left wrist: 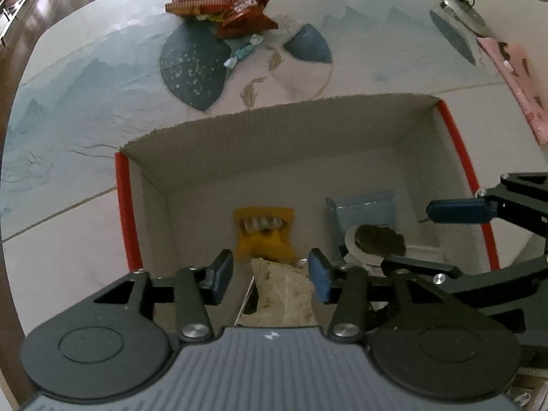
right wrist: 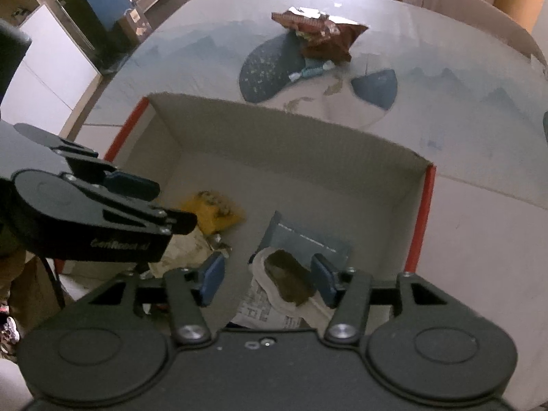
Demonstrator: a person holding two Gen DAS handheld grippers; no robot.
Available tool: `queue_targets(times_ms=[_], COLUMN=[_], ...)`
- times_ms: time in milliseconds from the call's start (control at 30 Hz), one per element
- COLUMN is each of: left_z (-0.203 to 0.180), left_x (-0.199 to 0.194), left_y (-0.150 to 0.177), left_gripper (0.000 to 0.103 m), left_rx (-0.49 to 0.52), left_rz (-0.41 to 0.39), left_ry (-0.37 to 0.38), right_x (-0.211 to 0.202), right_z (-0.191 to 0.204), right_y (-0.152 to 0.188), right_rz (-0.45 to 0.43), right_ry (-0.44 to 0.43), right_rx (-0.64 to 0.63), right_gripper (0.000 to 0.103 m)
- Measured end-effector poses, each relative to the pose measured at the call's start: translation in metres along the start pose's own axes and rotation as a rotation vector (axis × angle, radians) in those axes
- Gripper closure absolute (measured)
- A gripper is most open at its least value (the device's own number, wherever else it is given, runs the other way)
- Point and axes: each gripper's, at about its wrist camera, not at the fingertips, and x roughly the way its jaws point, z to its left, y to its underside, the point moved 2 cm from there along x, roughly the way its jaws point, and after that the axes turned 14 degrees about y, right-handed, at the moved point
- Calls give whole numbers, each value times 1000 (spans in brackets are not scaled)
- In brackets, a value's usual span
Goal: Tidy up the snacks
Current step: 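Lower the yellow packet and brown snack into the box and open both tools, then move both tools back toward the red chip bags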
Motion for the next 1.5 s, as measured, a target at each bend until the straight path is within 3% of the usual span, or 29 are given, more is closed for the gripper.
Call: queue_targets(times_ms=[133, 500, 633, 1067, 1500], left_z=[-4, -10, -12, 13, 47], left_x=[-16, -57, -73, -97, -74], left_y=[1, -9, -19, -68, -143], left_gripper=[47, 41, 34, 23, 23], left_rx=[14, 53, 69, 22, 18], left_rz=[-30, -130, -172, -315, -270], left_ry=[11, 13, 6, -15, -61], right_x=[-13, -46, -58, -68, -33], right_z=[-3, -15, -23, -52, -88], right_y=[-4, -23, -37, -93, -173], right_rz=[-31, -115, -146, -217, -168], right_ry=[-9, -6, 0, -25, -10], right_rx=[-1, -19, -17, 8, 103], right_gripper=[34, 20, 11, 1, 0])
